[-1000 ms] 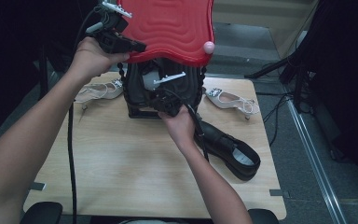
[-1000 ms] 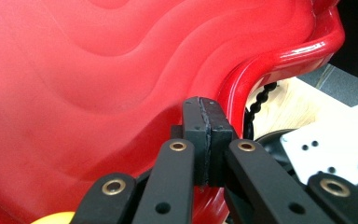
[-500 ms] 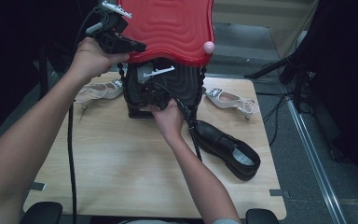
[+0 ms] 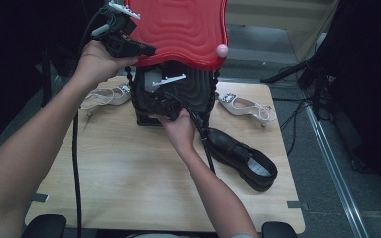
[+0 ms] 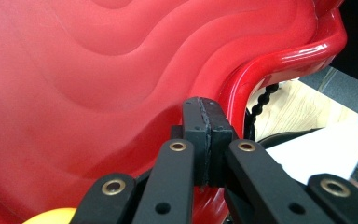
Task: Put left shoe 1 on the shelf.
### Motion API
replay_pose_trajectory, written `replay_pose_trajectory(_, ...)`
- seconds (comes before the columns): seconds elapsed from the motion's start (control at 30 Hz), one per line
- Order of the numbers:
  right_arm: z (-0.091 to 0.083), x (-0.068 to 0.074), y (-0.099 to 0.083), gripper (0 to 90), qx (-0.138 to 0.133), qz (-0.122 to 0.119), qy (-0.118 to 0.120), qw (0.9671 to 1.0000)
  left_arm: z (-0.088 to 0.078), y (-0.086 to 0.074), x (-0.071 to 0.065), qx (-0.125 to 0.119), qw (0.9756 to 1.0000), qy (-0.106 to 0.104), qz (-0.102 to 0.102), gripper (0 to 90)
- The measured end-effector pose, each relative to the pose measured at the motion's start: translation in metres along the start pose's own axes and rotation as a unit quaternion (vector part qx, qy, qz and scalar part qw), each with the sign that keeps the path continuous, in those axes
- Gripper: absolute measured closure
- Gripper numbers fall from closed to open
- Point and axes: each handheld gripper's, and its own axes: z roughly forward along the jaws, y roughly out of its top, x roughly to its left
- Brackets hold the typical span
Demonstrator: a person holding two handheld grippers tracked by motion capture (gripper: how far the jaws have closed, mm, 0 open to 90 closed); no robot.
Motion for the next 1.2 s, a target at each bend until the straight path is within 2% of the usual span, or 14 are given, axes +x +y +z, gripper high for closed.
replay_pose_trajectory(0.13, -0.011, 0.002, -0.009, 88.3, 0.002, -0.007, 0.014, 0.9999, -0.001, 0.001, 0.0, 0.003, 1.0, 0.007, 0.004, 89.3)
replay_pose_trajectory(0.23, -0.02, 0.003, -0.015, 85.5, 0.004, -0.013, 0.022, 0.9997, -0.005, 0.005, -0.002, 0.01, 0.9998, 0.013, 0.011, 84.4)
replay_pose_trajectory(0.27, -0.023, 0.002, -0.017, 83.6, 0.006, -0.013, 0.029, 0.9995, -0.007, 0.005, -0.001, 0.007, 0.9999, 0.009, 0.006, 83.1)
replay_pose_trajectory(0.33, -0.028, 0.001, -0.02, 80.0, 0.006, -0.014, 0.037, 0.9992, -0.013, 0.006, -0.001, 0.002, 0.9998, -0.015, -0.01, 78.4)
replay_pose_trajectory(0.47, -0.041, 0.0, -0.028, 71.2, -0.003, -0.021, 0.057, 0.9981, -0.018, 0.0, -0.007, 0.025, 0.9993, -0.027, 0.0, 68.6)
replay_pose_trajectory(0.53, -0.047, -0.001, -0.033, 67.6, -0.009, -0.028, 0.062, 0.9976, -0.022, -0.005, -0.01, 0.012, 0.9996, -0.025, 0.0, 62.9)
replay_pose_trajectory(0.6, -0.053, -0.003, -0.04, 64.2, -0.005, -0.026, 0.072, 0.9971, -0.027, -0.011, -0.011, 0.001, 0.9996, -0.027, -0.009, 56.3)
replay_pose_trajectory(0.67, -0.058, -0.004, -0.045, 62.8, -0.003, -0.033, 0.068, 0.9972, -0.033, -0.015, -0.009, -0.011, 0.9994, -0.029, -0.016, 54.4)
replay_pose_trajectory(0.73, -0.064, -0.007, -0.051, 62.1, -0.006, -0.032, 0.068, 0.9971, -0.038, -0.017, -0.007, -0.011, 0.9988, -0.041, -0.023, 55.1)
replay_pose_trajectory(0.87, -0.077, -0.011, -0.062, 60.5, -0.007, -0.027, 0.072, 0.9971, -0.044, -0.022, -0.012, -0.003, 0.9991, -0.041, -0.01, 54.1)
replay_pose_trajectory(1.03, -0.093, -0.018, -0.076, 59.5, -0.013, -0.026, 0.067, 0.9973, -0.042, -0.036, -0.019, 0.002, 0.9985, -0.054, -0.007, 50.8)
replay_pose_trajectory(1.2, -0.107, -0.024, -0.089, 59.4, -0.007, -0.027, 0.06, 0.9978, -0.037, -0.051, -0.023, 0.006, 0.9972, -0.071, -0.023, 47.3)
